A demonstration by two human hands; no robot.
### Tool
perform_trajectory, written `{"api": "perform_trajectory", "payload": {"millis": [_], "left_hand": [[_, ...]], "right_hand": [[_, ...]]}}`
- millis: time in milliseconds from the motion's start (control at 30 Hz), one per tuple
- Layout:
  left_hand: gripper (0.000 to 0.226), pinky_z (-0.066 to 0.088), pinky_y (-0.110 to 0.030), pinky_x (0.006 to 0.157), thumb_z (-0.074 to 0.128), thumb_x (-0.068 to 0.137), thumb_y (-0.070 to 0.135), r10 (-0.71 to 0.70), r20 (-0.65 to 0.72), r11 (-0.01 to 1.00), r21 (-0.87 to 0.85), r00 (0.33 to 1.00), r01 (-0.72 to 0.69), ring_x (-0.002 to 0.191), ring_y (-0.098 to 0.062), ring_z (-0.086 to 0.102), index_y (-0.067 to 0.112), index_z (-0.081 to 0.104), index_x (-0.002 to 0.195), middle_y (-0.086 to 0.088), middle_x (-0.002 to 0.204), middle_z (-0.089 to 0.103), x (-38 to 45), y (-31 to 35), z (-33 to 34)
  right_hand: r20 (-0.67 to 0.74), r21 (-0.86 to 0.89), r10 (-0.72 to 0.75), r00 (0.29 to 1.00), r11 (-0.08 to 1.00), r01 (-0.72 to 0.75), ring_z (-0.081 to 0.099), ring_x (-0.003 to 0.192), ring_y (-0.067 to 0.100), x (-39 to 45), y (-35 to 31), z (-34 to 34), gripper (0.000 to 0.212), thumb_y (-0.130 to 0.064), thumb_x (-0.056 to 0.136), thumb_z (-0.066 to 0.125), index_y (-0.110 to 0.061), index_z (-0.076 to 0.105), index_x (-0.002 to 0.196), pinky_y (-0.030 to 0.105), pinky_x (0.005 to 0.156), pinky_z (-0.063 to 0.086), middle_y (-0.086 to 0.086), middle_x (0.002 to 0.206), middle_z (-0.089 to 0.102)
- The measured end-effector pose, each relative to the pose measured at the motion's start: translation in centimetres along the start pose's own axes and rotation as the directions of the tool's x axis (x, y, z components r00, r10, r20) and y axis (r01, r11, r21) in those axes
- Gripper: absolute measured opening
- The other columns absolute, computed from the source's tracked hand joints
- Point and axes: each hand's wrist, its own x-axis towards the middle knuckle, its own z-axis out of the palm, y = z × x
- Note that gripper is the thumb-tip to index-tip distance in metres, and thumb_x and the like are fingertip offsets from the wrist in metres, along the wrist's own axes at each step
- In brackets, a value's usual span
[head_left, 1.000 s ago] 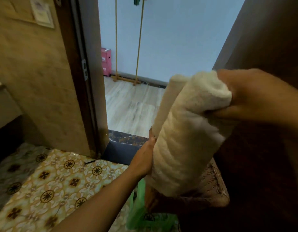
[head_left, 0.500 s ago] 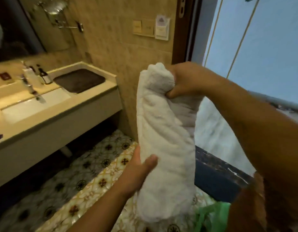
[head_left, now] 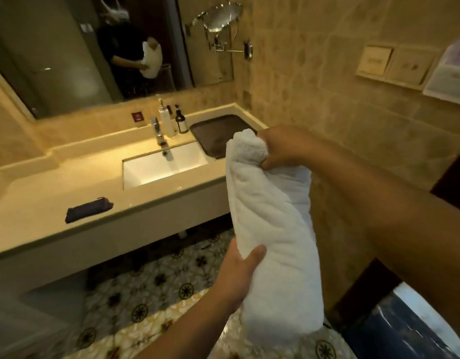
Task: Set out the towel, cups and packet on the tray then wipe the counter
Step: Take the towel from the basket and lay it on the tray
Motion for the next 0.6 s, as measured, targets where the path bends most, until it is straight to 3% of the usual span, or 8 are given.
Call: {"api": "perform_trajectory", "payload": {"millis": [267, 433, 600], "left_hand": [[0.050, 0.046, -0.056, 0.100, 0.070, 0.089, 0.031, 0.058, 0.055, 0.996, -0.078, 0.997, -0.053, 0.119, -0.031, 0.060, 0.019, 0.053, 0.134, -0.009, 0.130, 0.063, 18.5, 1.1, -6.1], [0.040, 0.050, -0.050, 0.097, 0.065, 0.092, 0.035, 0.096, 0.130, 0.994, -0.055, 0.987, -0.089, 0.116, -0.026, 0.063, 0.026, 0.058, 0.130, -0.004, 0.127, 0.066, 28.3, 3.6, -8.3], [0.043, 0.052, -0.043, 0.096, 0.070, 0.085, 0.050, 0.052, 0.103, 0.997, -0.060, 0.993, -0.046, 0.115, -0.015, 0.063, 0.043, 0.055, 0.125, 0.007, 0.126, 0.066, 39.3, 4.7, -9.8]], "right_hand": [[-0.025, -0.046, 0.026, 0.999, 0.999, -0.027, 0.059, 0.083, 0.023, 19.2, 4.1, 2.8, 0.036, -0.038, 0.067, 0.075, -0.024, 0.063, 0.099, 0.040, 0.074, 0.054, -0.001, 0.091, 0.065], [-0.013, -0.022, 0.057, 0.998, 0.998, -0.057, 0.060, 0.075, 0.024, 29.2, 7.6, 3.0, 0.026, -0.033, 0.064, 0.076, -0.028, 0.058, 0.082, 0.032, 0.061, 0.044, -0.003, 0.078, 0.060], [0.023, -0.049, 0.013, 1.000, 0.999, -0.012, 0.061, 0.083, 0.025, 40.7, 11.6, 3.2, 0.038, -0.033, 0.066, 0.076, -0.024, 0.065, 0.102, 0.034, 0.071, 0.051, 0.001, 0.094, 0.068]]}}
